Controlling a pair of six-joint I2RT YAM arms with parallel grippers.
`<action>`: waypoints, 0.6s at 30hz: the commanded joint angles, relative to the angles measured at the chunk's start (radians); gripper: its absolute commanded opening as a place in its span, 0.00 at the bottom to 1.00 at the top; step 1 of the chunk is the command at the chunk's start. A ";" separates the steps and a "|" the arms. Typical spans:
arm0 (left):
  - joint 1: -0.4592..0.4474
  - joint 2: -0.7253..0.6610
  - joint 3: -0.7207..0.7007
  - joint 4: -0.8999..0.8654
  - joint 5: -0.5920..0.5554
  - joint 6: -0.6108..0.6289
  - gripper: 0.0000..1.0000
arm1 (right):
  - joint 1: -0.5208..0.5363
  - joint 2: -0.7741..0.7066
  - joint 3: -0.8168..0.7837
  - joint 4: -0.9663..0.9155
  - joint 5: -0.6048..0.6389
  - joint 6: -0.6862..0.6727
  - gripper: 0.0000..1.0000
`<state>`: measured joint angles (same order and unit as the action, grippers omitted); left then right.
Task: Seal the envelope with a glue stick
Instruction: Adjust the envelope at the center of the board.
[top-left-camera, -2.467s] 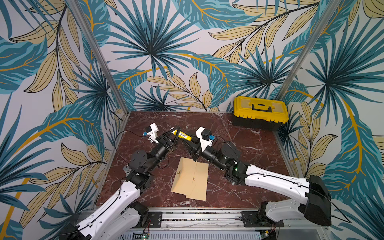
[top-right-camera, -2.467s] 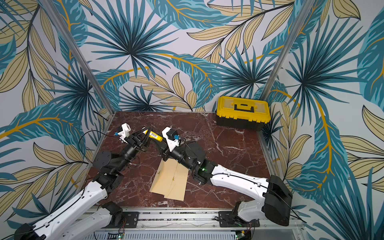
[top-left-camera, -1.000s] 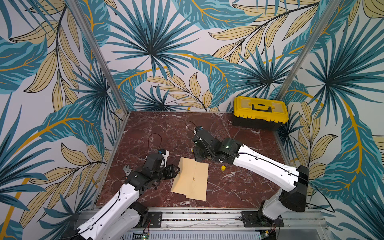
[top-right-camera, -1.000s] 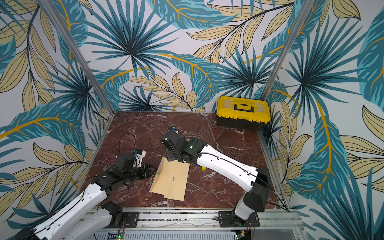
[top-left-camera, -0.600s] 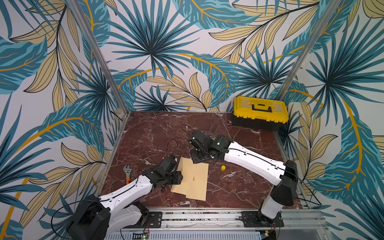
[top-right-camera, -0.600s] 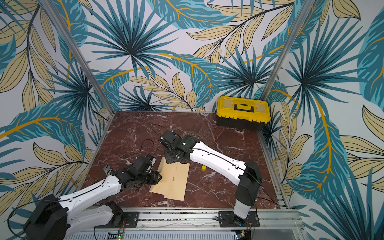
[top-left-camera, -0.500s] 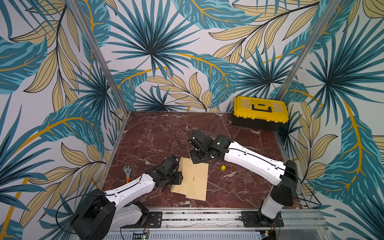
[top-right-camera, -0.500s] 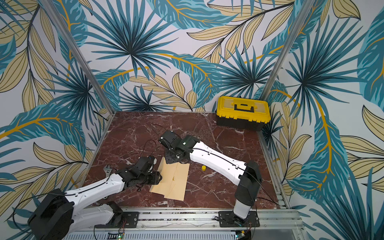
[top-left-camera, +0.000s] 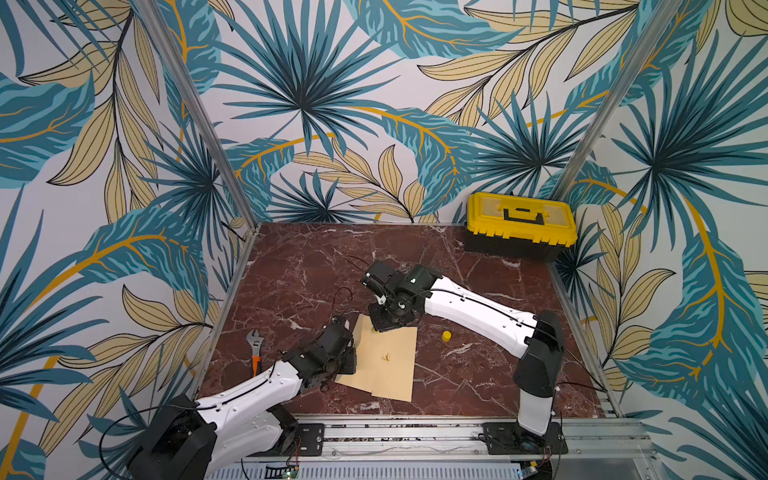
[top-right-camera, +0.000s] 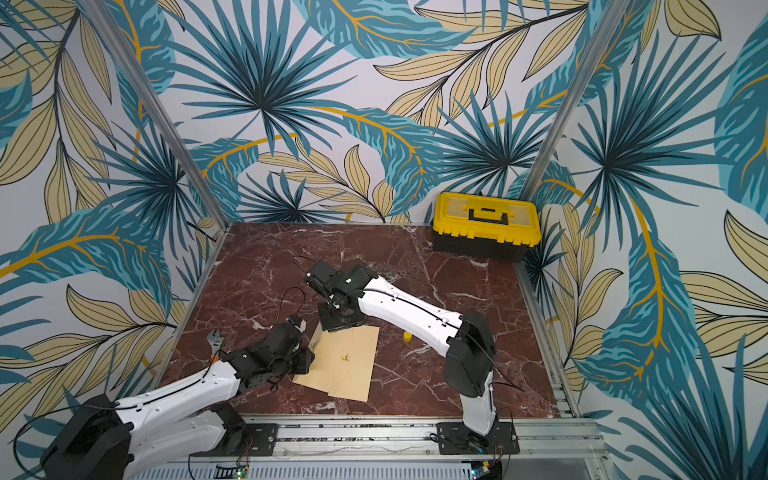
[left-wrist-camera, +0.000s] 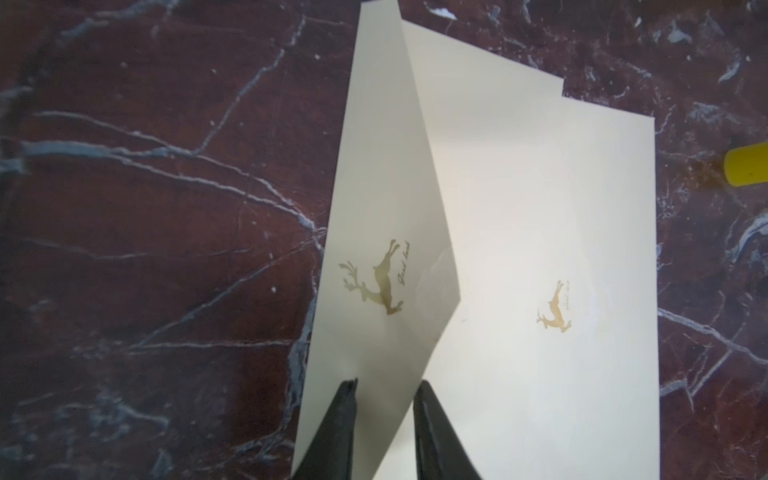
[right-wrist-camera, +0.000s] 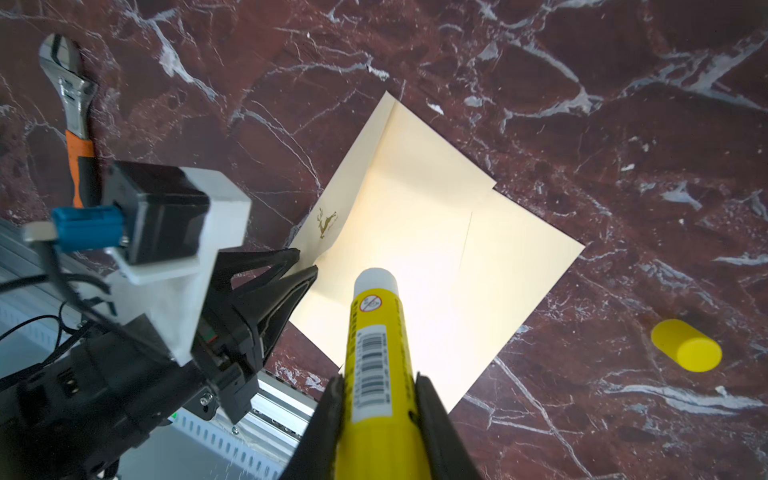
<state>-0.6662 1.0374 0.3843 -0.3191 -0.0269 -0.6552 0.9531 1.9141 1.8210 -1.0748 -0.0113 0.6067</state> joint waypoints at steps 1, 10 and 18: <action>-0.002 -0.053 -0.044 0.035 -0.025 -0.045 0.25 | 0.000 0.016 0.031 -0.044 -0.028 0.009 0.00; -0.034 -0.062 -0.051 0.021 -0.116 -0.086 0.47 | 0.000 0.018 0.036 -0.044 -0.037 0.006 0.00; -0.099 0.000 -0.010 -0.021 -0.240 -0.127 0.55 | -0.002 -0.024 -0.027 -0.011 -0.030 -0.007 0.00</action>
<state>-0.7567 1.0172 0.3511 -0.3252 -0.2016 -0.7551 0.9531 1.9289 1.8271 -1.0908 -0.0395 0.6060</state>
